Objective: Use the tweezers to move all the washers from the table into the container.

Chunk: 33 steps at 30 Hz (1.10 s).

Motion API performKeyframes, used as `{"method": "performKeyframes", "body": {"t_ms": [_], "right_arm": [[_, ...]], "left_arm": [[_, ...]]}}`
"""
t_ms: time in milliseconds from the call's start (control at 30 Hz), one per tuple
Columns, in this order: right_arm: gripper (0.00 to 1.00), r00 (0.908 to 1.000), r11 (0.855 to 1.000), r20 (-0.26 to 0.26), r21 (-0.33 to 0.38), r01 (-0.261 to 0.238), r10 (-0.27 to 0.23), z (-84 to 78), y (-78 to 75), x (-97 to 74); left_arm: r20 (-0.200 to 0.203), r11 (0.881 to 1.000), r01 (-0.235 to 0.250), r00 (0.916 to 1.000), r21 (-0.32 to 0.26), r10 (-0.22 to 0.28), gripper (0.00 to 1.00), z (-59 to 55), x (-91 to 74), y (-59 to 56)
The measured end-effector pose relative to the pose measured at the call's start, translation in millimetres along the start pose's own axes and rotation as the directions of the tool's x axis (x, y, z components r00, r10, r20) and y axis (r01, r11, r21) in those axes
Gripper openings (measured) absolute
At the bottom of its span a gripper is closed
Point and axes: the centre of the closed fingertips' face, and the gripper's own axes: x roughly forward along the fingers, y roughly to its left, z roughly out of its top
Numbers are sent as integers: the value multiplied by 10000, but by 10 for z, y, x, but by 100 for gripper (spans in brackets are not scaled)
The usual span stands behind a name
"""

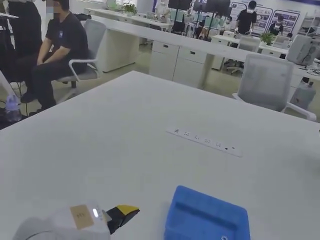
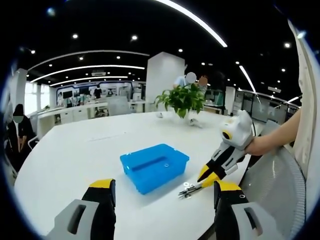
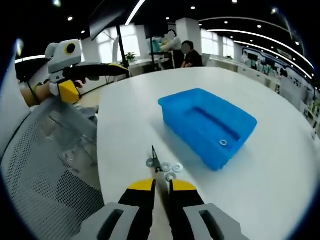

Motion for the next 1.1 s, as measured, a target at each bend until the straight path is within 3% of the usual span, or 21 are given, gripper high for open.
{"method": "performKeyframes", "body": {"t_ms": [433,733,767,800,900,933,967,1000,1033,1067,1100], "right_arm": [[4,9970,9912,-747,-1291,-291,195,-93,26,88],[2,9959,9725,-901,-2320,-177,-34,-69,24,45],[2,9964,9621,-835,-2726,-87,-147,-30,21,18],[2,9959,9494,-846,-3140,26,-308,0,9,-8],[2,9887,8655,-1038,-4992,419,-1078,101,-13,-110],[2,9833,8099,-1183,-5849,437,-1385,137,-2,-145],[2,9789,7636,-1307,-6446,362,-1568,156,17,-167],[2,9733,6894,-1355,-7237,306,-1855,204,35,-200],[2,9711,6524,-1391,-7575,218,-1940,223,59,-214],[2,9695,6018,-1375,-7985,126,-2028,256,95,-226],[2,9690,5842,-1364,-8116,100,-2061,268,105,-230]], "left_arm": [[-218,9996,242,9995,127,-240,79,-32,18,-64],[-407,9989,423,9983,181,-416,75,-63,27,-96],[-417,9988,456,9981,157,-449,75,-63,29,-99],[-422,9986,506,9979,141,-499,75,-63,30,-106],[-577,9961,886,9944,-25,-886,73,-83,43,-165],[-671,9940,1090,9917,-130,-1096,72,-97,50,-199],[-749,9917,1265,9890,-227,-1279,71,-107,54,-228],[-771,9898,1400,9869,-278,-1417,71,-106,60,-251],[-822,9881,1506,9848,-328,-1528,70,-111,62,-270],[-897,9859,1620,9822,-410,-1651,70,-117,65,-291],[-918,9852,1660,9813,-435,-1694,69,-120,65,-298]]}}
